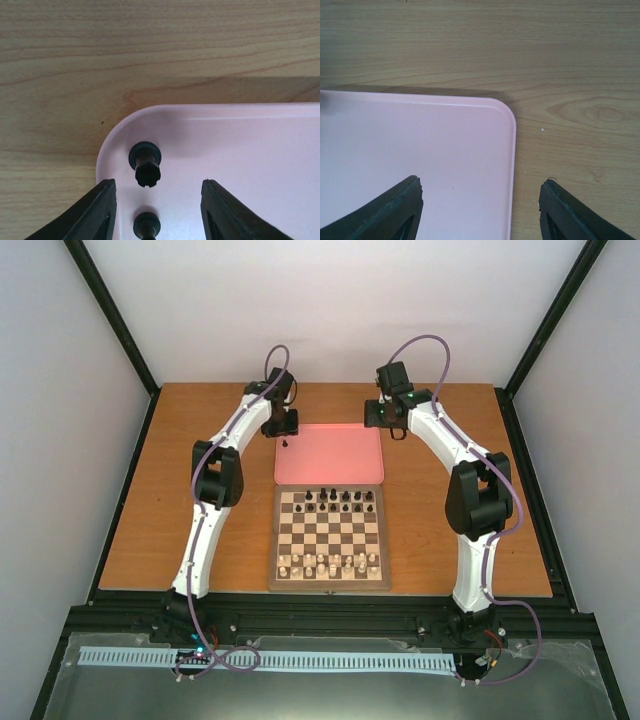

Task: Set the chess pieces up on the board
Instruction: Pick up the chess piece from the storage box.

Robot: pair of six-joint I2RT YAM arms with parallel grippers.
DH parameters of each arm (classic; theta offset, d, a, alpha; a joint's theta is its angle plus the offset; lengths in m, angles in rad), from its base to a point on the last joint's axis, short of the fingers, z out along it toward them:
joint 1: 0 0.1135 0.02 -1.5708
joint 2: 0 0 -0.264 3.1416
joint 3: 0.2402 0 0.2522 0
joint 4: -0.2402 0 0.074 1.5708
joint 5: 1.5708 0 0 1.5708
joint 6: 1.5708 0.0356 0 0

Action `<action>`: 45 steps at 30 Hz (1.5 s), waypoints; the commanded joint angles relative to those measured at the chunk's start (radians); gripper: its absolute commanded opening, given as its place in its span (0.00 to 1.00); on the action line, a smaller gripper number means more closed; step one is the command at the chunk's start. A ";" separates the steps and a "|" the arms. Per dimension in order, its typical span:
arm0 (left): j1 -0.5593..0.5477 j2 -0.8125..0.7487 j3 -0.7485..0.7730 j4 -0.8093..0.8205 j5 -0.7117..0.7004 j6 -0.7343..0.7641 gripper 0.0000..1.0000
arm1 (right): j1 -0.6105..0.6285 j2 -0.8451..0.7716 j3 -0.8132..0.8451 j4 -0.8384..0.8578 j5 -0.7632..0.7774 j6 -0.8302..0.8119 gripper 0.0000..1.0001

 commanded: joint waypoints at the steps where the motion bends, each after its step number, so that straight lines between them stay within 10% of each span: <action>1: 0.001 0.034 0.053 0.004 -0.018 0.018 0.47 | -0.010 -0.006 0.030 -0.021 -0.001 -0.017 0.64; 45: 0.001 0.000 0.067 0.009 -0.085 0.039 0.04 | -0.014 0.081 0.080 -0.061 -0.038 -0.053 0.64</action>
